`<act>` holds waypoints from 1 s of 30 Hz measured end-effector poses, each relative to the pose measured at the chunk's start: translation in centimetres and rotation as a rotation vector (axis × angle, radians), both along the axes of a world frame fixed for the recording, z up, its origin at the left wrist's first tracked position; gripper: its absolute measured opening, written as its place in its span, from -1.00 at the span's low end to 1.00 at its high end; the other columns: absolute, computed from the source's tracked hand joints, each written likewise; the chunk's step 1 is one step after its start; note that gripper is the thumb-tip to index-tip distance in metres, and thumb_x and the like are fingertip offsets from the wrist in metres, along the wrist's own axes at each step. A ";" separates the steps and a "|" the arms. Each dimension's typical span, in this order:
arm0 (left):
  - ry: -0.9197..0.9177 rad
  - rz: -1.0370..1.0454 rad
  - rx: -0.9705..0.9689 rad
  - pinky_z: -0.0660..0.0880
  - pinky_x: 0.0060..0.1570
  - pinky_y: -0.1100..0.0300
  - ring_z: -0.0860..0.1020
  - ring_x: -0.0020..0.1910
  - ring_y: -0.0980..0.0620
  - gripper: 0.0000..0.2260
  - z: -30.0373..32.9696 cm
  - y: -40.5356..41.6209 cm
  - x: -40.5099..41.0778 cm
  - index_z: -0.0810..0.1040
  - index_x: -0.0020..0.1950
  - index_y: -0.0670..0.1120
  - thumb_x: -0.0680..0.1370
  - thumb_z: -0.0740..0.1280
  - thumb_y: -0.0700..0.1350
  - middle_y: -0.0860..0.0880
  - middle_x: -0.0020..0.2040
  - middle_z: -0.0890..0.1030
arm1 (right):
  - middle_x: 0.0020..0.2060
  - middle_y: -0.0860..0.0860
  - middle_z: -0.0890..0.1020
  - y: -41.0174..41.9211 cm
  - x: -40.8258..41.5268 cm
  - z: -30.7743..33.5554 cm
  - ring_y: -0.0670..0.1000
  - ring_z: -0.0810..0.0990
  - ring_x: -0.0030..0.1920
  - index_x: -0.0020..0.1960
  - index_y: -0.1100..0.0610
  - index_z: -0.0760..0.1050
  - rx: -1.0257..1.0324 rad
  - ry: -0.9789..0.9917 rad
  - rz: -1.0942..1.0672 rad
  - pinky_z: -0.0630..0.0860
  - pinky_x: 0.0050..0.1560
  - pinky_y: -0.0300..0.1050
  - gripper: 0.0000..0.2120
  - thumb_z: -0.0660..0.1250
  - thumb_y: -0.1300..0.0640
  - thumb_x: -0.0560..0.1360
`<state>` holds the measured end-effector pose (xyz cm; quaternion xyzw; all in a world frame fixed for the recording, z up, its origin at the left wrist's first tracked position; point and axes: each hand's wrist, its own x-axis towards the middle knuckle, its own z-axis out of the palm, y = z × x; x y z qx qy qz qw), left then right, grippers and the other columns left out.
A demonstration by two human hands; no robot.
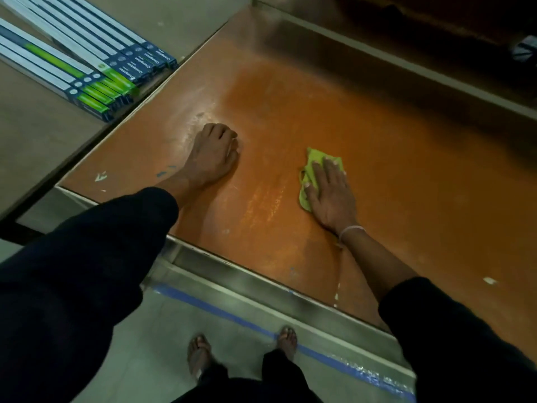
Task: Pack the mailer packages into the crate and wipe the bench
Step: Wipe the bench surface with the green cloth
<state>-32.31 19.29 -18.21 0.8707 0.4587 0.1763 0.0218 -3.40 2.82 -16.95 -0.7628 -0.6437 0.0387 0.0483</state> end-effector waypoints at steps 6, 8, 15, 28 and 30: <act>-0.065 0.001 0.006 0.41 0.17 -0.11 0.42 0.22 -0.21 -0.66 -0.2 -0.5 -0.2 0.51 0.22 -0.14 0.65 0.13 0.07 -0.14 0.21 0.50 | 0.63 0.08 0.05 -5.8 -9.5 0.3 0.07 -0.05 0.63 0.64 0.03 0.03 0.030 0.011 0.353 -0.02 0.60 0.13 -0.41 -0.07 -0.18 0.68; -0.068 -0.004 -0.002 0.41 0.18 -0.12 0.42 0.22 -0.21 -0.64 0.0 -0.6 -0.3 0.51 0.21 -0.15 0.64 0.12 0.08 -0.14 0.21 0.50 | 0.64 0.03 0.01 -7.5 -10.1 0.7 0.02 -0.11 0.63 0.65 0.01 0.00 0.012 0.003 0.487 -0.06 0.61 0.09 -0.42 -0.02 -0.16 0.69; -0.062 0.005 -0.020 0.39 0.14 -0.11 0.41 0.23 -0.22 -0.61 0.7 -1.2 -0.4 0.50 0.23 -0.15 0.62 0.09 0.09 -0.17 0.23 0.48 | 0.63 0.11 0.04 -9.3 -12.9 0.3 0.09 -0.06 0.63 0.64 0.07 0.05 0.039 0.002 0.000 0.04 0.58 0.16 -0.40 -0.06 -0.18 0.68; -0.087 0.016 -0.047 0.37 0.17 -0.09 0.41 0.25 -0.20 -0.66 0.5 -1.0 -0.6 0.51 0.22 -0.14 0.63 0.16 0.07 -0.15 0.25 0.48 | 0.63 0.09 0.05 -4.4 -10.8 -0.2 0.08 -0.07 0.63 0.64 0.04 0.05 0.037 0.012 -0.012 -0.02 0.60 0.14 -0.43 -0.07 -0.18 0.69; -0.100 0.004 -0.055 0.36 0.18 -0.08 0.40 0.25 -0.20 -0.67 0.3 -0.8 -0.6 0.51 0.22 -0.13 0.63 0.17 0.06 -0.14 0.26 0.47 | 0.64 0.05 0.02 -3.4 -11.0 0.2 0.04 -0.10 0.63 0.64 0.01 0.02 0.024 0.005 0.258 -0.07 0.61 0.08 -0.43 -0.04 -0.16 0.70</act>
